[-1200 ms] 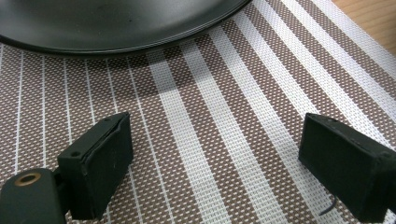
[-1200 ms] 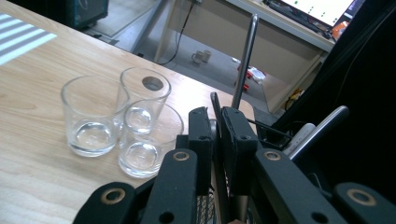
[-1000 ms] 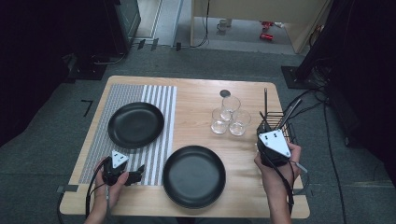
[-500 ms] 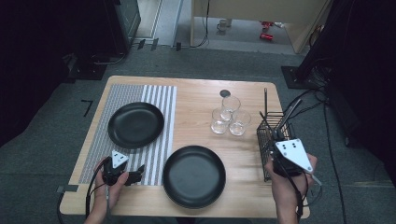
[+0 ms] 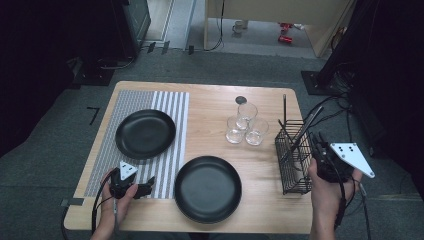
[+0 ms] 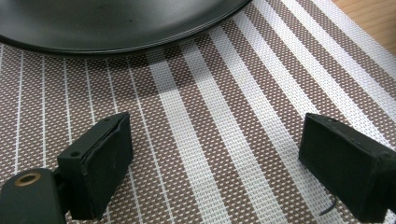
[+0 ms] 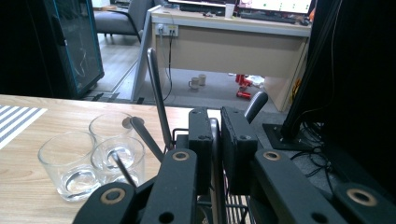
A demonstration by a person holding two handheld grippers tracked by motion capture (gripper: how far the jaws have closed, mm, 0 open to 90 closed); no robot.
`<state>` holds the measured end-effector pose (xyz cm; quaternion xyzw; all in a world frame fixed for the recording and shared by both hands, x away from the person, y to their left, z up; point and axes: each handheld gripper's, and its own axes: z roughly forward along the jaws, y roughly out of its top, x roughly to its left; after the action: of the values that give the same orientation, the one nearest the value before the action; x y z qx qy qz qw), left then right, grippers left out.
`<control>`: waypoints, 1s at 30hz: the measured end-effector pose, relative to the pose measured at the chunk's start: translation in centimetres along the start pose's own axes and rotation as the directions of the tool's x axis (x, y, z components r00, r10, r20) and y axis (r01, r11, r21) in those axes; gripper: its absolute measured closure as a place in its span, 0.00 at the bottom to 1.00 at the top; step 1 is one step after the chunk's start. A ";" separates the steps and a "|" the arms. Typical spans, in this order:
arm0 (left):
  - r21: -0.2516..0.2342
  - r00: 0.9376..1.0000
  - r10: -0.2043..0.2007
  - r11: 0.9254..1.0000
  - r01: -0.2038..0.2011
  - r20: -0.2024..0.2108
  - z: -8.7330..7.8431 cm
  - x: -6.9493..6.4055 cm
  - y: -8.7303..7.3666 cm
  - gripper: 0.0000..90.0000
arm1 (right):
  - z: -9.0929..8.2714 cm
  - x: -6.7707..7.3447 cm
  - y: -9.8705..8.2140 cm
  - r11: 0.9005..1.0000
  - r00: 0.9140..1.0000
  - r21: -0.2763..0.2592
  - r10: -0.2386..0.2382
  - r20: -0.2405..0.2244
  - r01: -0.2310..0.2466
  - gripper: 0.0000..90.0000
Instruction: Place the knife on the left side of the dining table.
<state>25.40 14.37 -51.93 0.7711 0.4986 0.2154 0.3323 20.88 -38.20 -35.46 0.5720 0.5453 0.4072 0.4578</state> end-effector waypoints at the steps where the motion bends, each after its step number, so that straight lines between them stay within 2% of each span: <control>1: 0.000 1.000 0.000 1.000 0.000 0.000 0.0 0.0 0.0 0.11 | 0.2 -0.1 0.0 1.000 1.000 0.006 0.009 -0.005 -0.009 0.93; 13: 0.000 1.000 0.000 1.000 0.000 0.000 0.0 0.0 0.0 0.11 | 3.8 0.4 0.2 0.996 0.999 0.088 0.007 -0.041 -0.004 0.91; 17: 0.000 1.000 0.000 1.000 0.000 0.000 0.0 0.0 0.0 0.11 | 4.7 0.8 -0.4 0.993 0.999 0.119 -0.017 -0.040 0.022 0.89; 21: 0.000 1.000 0.000 1.000 0.000 0.000 0.0 0.0 0.0 0.11 | 4.9 0.8 -0.4 0.990 0.999 0.135 -0.027 -0.042 0.032 0.89; 23: 0.000 1.000 0.000 1.000 0.000 0.000 0.0 0.0 0.0 0.11 | 5.0 0.7 -0.4 0.985 0.998 0.168 -0.033 -0.047 0.040 0.88; 30: 0.000 1.000 0.001 1.000 -0.001 0.000 0.0 0.0 0.0 0.11 | 4.7 0.1 -1.0 0.970 0.998 0.237 -0.038 -0.051 0.049 0.88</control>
<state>25.40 14.37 -51.93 0.7713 0.4983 0.2154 0.3321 25.21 -38.44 -37.61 0.6013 0.6131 0.3418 0.3819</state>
